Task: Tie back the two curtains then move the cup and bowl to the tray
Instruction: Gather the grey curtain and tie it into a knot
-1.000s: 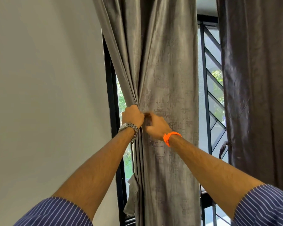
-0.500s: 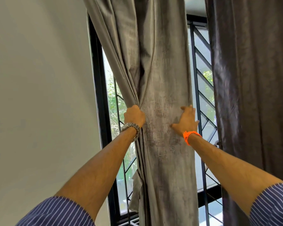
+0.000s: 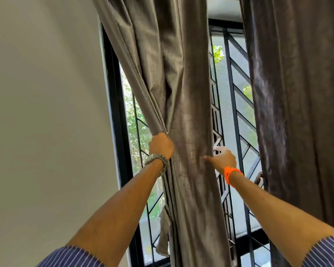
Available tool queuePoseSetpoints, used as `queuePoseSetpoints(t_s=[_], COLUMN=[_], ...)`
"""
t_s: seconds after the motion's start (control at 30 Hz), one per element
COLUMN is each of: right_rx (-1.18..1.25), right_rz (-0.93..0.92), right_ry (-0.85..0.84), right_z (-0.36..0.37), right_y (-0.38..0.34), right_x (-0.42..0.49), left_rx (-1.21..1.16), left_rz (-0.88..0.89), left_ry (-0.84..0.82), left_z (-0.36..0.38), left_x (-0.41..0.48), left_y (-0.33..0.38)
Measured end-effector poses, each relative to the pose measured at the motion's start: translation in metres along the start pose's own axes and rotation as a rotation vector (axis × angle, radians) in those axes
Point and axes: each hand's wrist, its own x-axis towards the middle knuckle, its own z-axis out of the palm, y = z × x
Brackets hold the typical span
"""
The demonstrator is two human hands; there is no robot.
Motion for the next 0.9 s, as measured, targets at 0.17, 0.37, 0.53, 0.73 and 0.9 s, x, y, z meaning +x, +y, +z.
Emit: queuePoseSetpoints(t_s=[0.17, 0.37, 0.53, 0.73, 0.9], right_rx=[-0.016, -0.092, -0.163, -0.227, -0.194], right_rz=[-0.184, -0.337, -0.493, -0.583, -0.529], right_ry=[-0.169, -0.225, -0.265, -0.251, -0.284], right_z=[0.030, 0.066, 0.084, 0.090, 0.081], right_y=[-0.033, -0.072, -0.097, -0.113, -0.115], right_x=[-0.022, -0.054, -0.091, -0.122, -0.131], left_rx=[-0.009, -0.037, -0.088, -0.212, -0.167], left_rz=[-0.021, -0.001, 0.022, -0.022, -0.035], left_ry=[0.039, 0.027, -0.008, -0.109, -0.069], left_z=[-0.002, -0.018, -0.035, -0.057, -0.073], left_x=[-0.007, -0.017, -0.029, -0.046, -0.051], left_y=[-0.007, -0.018, -0.031, -0.040, -0.035])
